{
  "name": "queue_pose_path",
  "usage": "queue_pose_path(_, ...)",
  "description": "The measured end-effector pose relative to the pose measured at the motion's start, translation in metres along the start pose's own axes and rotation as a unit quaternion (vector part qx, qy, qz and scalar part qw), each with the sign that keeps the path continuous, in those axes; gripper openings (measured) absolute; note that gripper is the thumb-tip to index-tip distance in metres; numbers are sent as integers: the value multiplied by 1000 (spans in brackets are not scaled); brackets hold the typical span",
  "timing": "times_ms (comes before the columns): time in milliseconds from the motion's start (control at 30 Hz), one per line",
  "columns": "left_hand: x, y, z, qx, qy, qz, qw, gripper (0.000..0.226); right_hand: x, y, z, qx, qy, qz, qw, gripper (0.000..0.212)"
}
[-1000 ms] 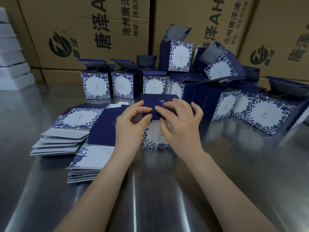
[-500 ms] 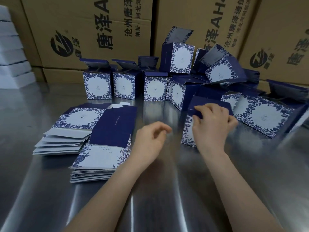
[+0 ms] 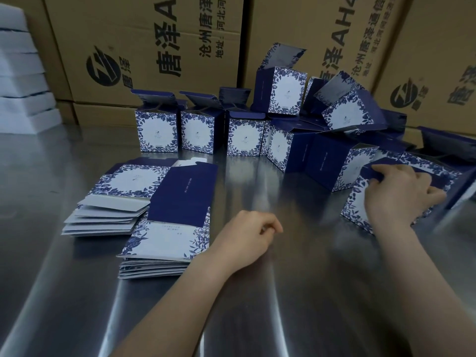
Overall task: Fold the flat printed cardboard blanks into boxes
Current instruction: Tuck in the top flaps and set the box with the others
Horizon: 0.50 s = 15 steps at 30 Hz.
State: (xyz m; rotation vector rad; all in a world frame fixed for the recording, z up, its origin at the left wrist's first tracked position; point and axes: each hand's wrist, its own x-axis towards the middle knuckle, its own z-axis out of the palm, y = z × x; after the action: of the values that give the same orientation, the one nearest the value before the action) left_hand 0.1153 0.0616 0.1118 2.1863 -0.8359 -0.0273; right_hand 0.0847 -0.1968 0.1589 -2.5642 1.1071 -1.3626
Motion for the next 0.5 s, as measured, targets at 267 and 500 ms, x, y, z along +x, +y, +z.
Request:
queue_pose_path(267,-2,2,0,4,-9,0,1000,22,25,18,15,-15,-50,-13,999,43)
queue_pose_path(500,-3,8,-2,15,12,26,999,23,32,19,15,-53,-134,-25,989,52)
